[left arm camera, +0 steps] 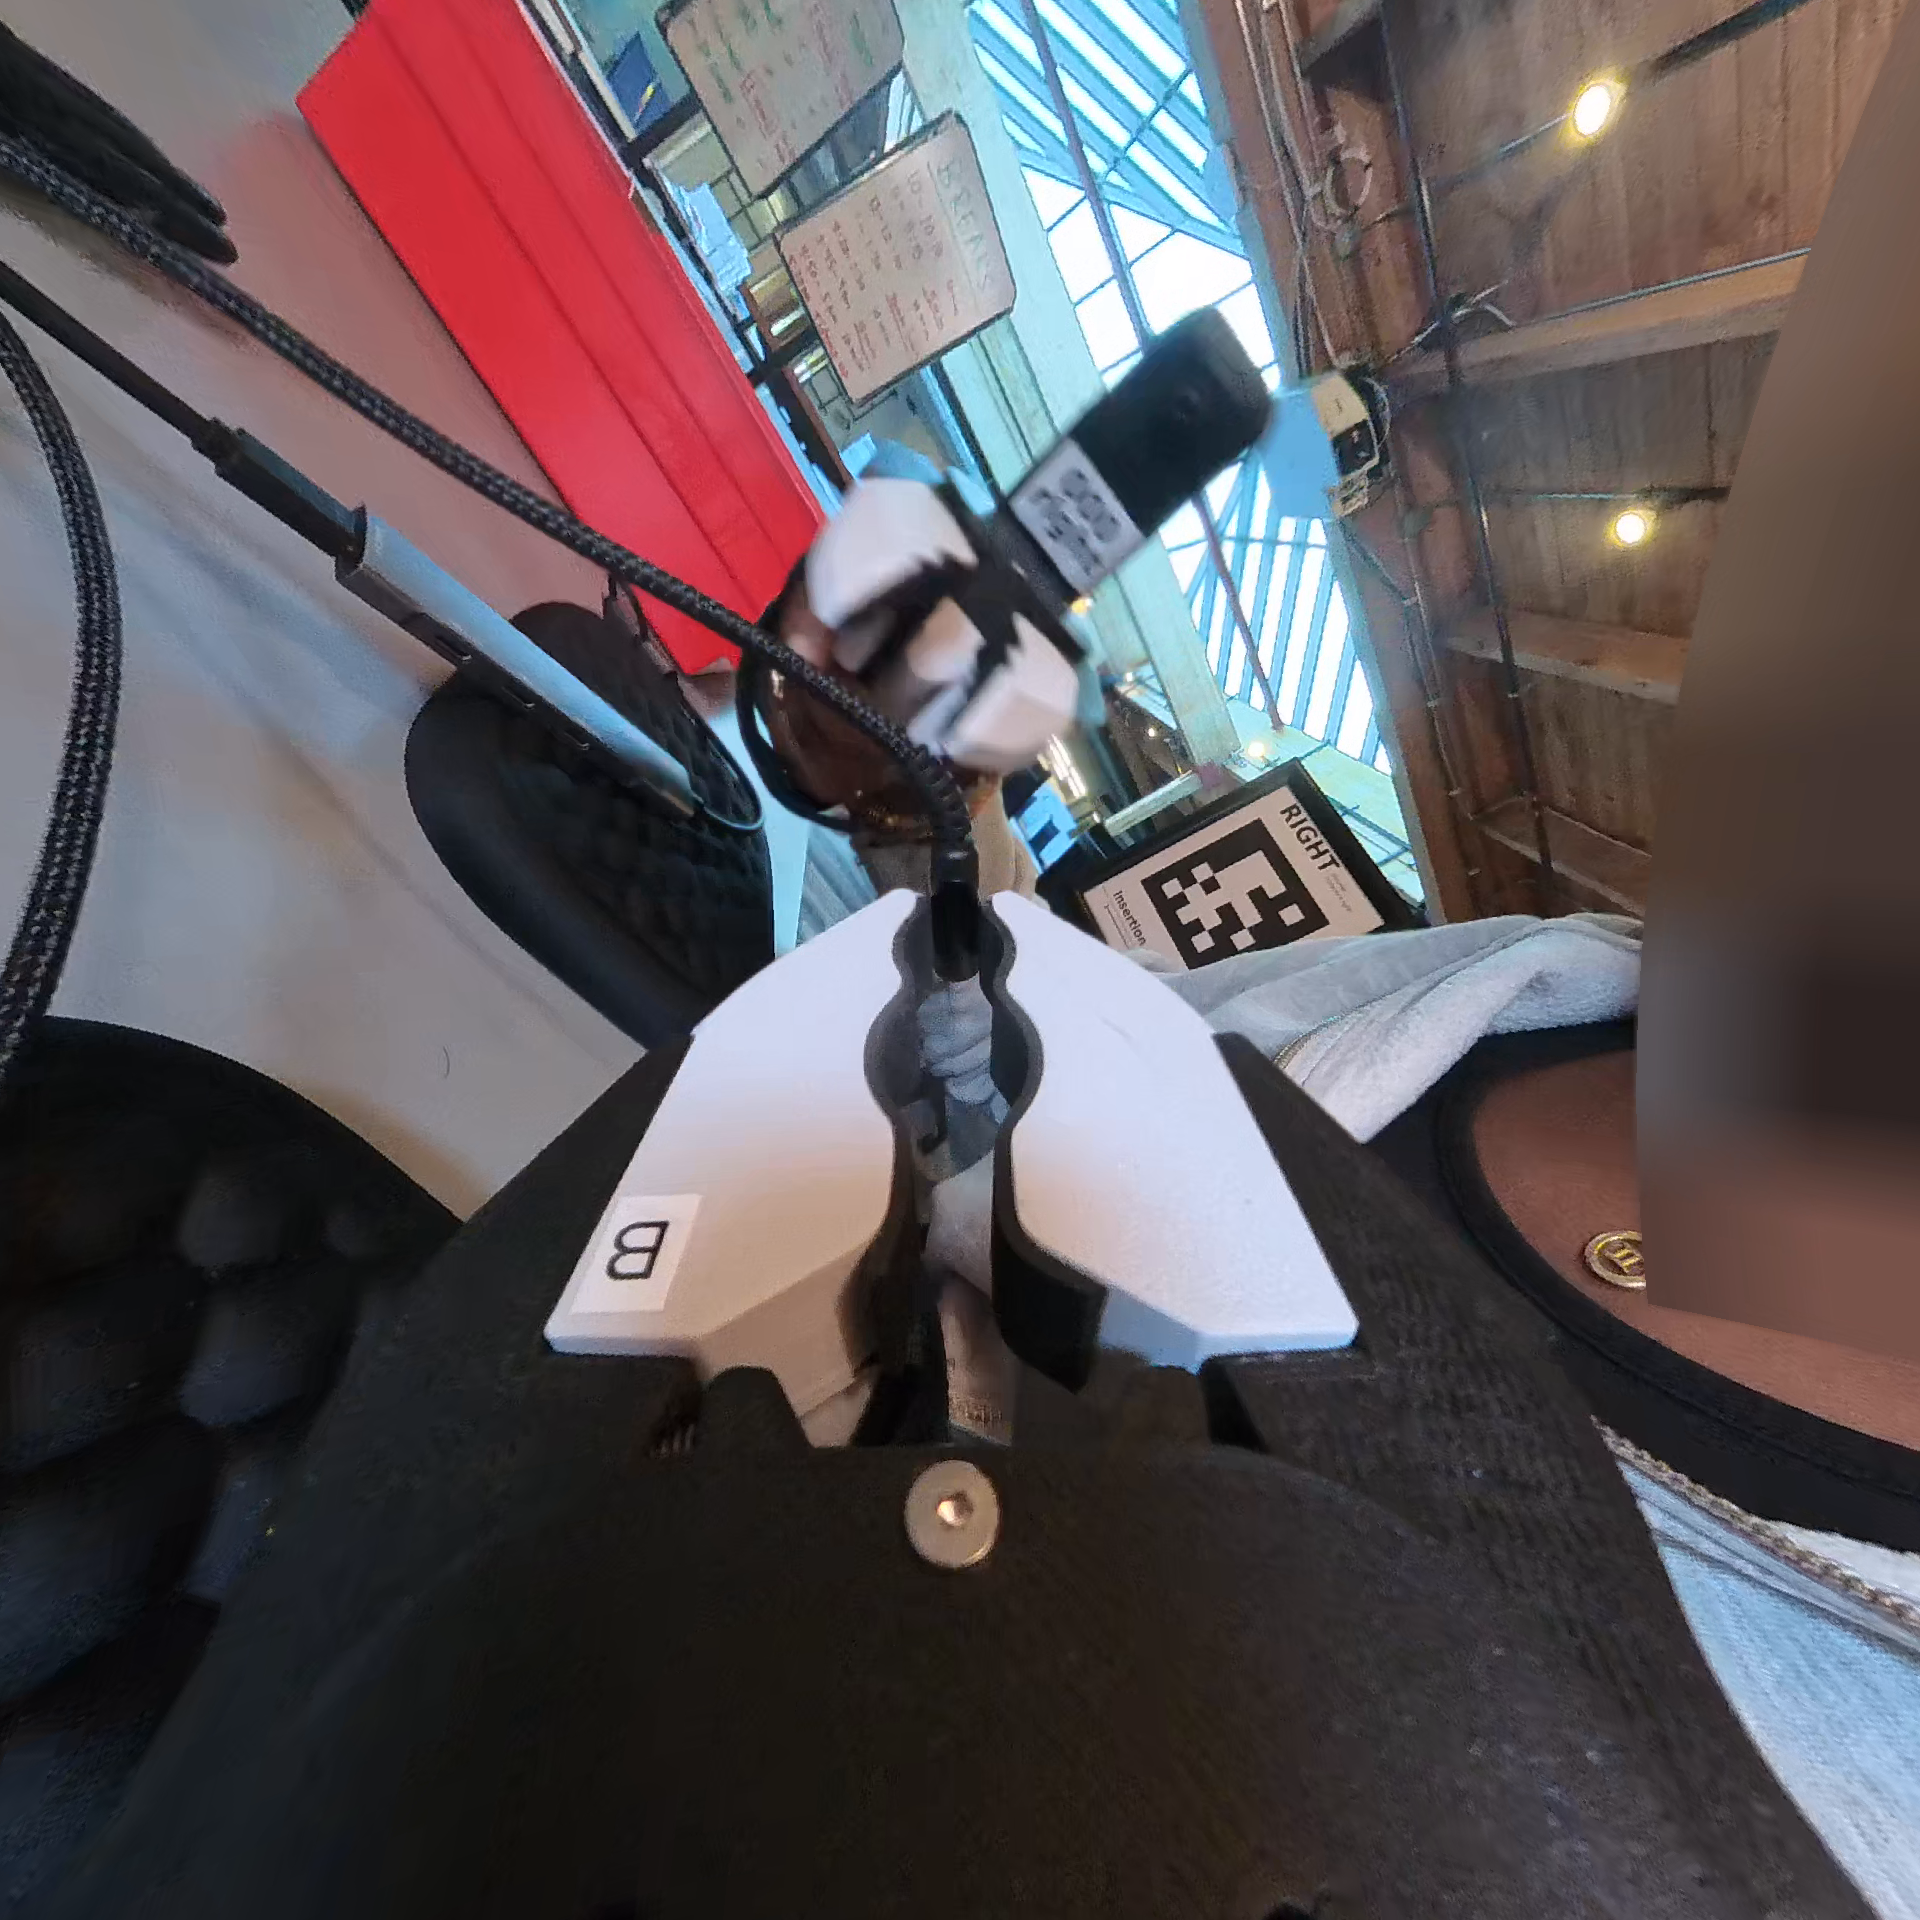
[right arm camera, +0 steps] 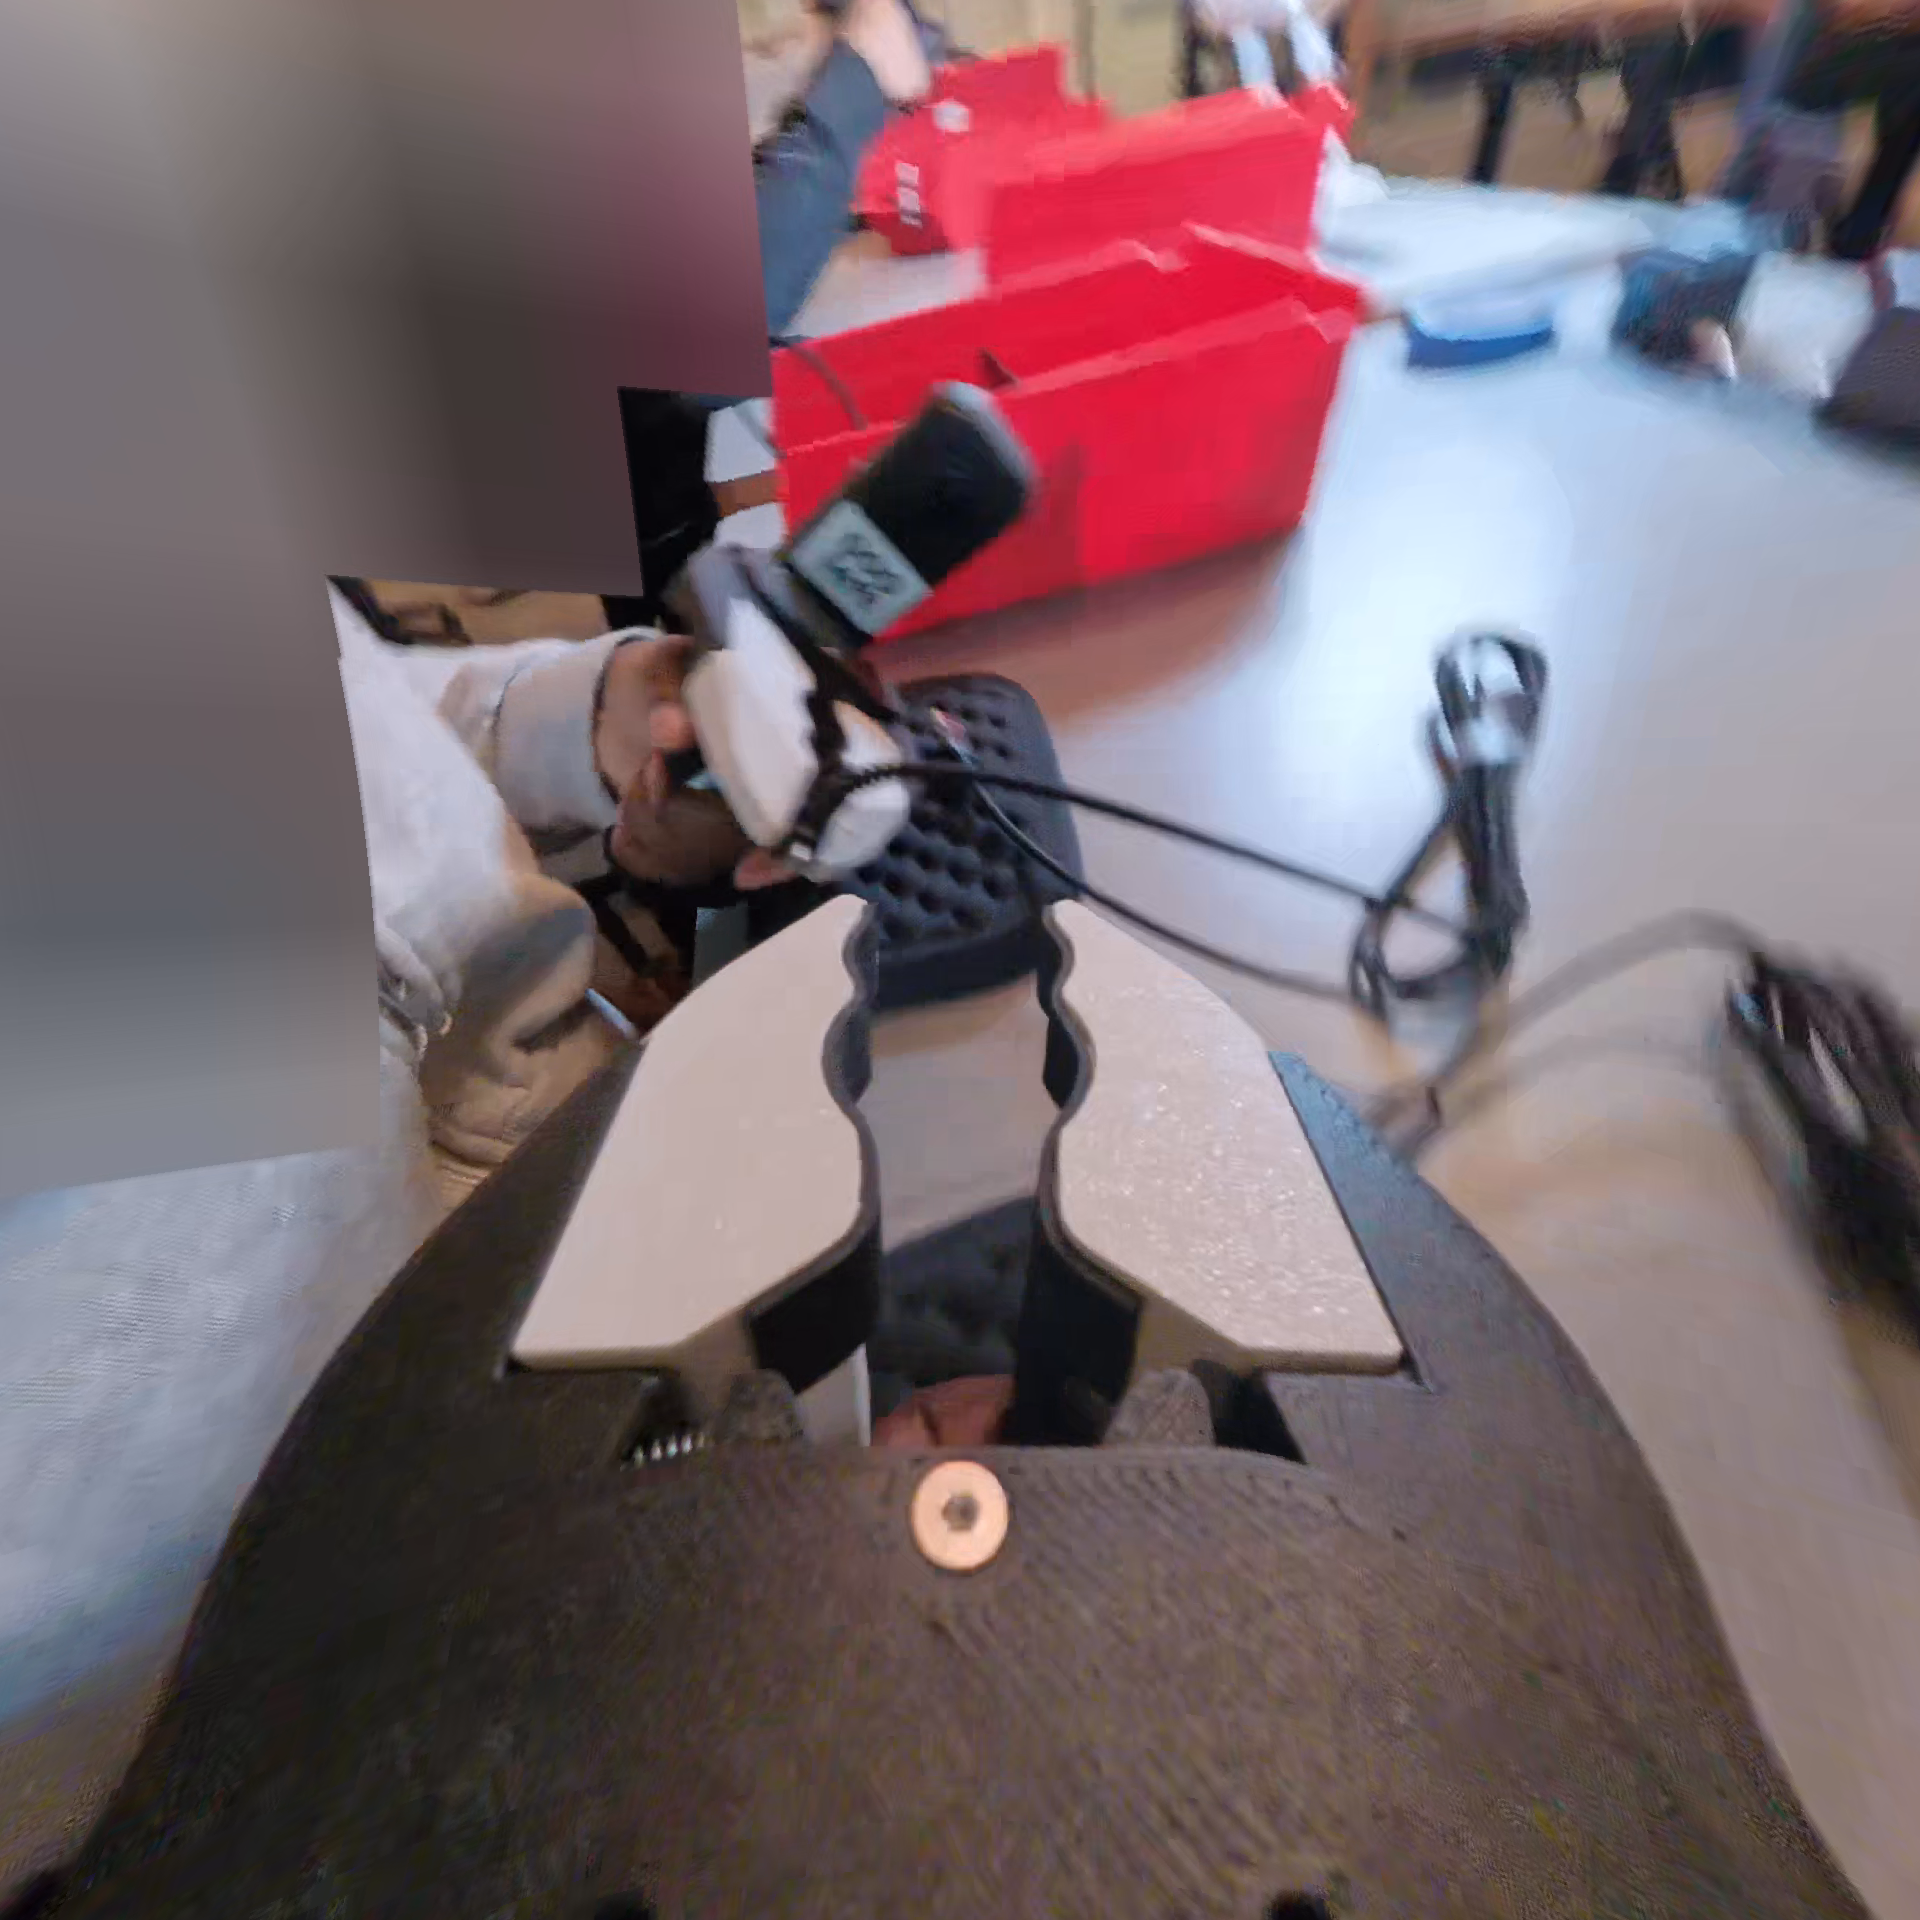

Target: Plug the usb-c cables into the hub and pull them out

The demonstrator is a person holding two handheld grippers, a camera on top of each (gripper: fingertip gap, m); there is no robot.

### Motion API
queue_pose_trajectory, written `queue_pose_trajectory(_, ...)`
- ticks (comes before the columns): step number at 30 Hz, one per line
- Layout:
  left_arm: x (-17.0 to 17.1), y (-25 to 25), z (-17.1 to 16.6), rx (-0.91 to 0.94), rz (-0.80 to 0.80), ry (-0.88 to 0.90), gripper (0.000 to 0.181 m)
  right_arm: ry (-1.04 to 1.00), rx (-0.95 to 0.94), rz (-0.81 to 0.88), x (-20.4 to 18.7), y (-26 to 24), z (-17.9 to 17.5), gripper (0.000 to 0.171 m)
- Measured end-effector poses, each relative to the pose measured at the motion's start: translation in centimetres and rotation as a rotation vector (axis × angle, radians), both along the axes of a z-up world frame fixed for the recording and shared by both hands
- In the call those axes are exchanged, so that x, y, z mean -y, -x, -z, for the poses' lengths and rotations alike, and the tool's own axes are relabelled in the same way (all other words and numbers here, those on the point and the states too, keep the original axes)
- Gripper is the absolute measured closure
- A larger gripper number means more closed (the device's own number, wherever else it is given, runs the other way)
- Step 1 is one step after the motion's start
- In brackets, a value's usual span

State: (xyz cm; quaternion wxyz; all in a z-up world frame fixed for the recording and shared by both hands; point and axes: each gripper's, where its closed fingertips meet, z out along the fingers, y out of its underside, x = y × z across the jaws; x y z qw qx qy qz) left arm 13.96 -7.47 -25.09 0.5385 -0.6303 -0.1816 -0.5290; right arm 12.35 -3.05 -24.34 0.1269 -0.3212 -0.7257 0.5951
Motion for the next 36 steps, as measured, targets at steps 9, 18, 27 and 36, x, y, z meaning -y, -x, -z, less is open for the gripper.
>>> queue_pose_trajectory(9,0.5,0.1,-0.5,-0.009,-0.01,-0.063,0.172,0.203,0.702,0.163,-8.7,-1.7,5.5,0.131)
queue_pose_trajectory(18,0.6,-0.2,-0.4,-0.027,0.011,-0.072,0.172,-0.222,0.772,0.145,-6.9,-2.1,9.1,0.146)
queue_pose_trajectory(27,0.8,-0.1,-0.6,-0.031,-0.003,-0.094,0.172,-1.146,0.32,0.325,-8.8,-2.2,8.1,0.152)
queue_pose_trajectory(36,1.1,-0.6,-0.6,-0.085,-0.003,-0.114,0.172,-1.532,-0.025,0.346,-7.5,-2.2,8.0,0.154)
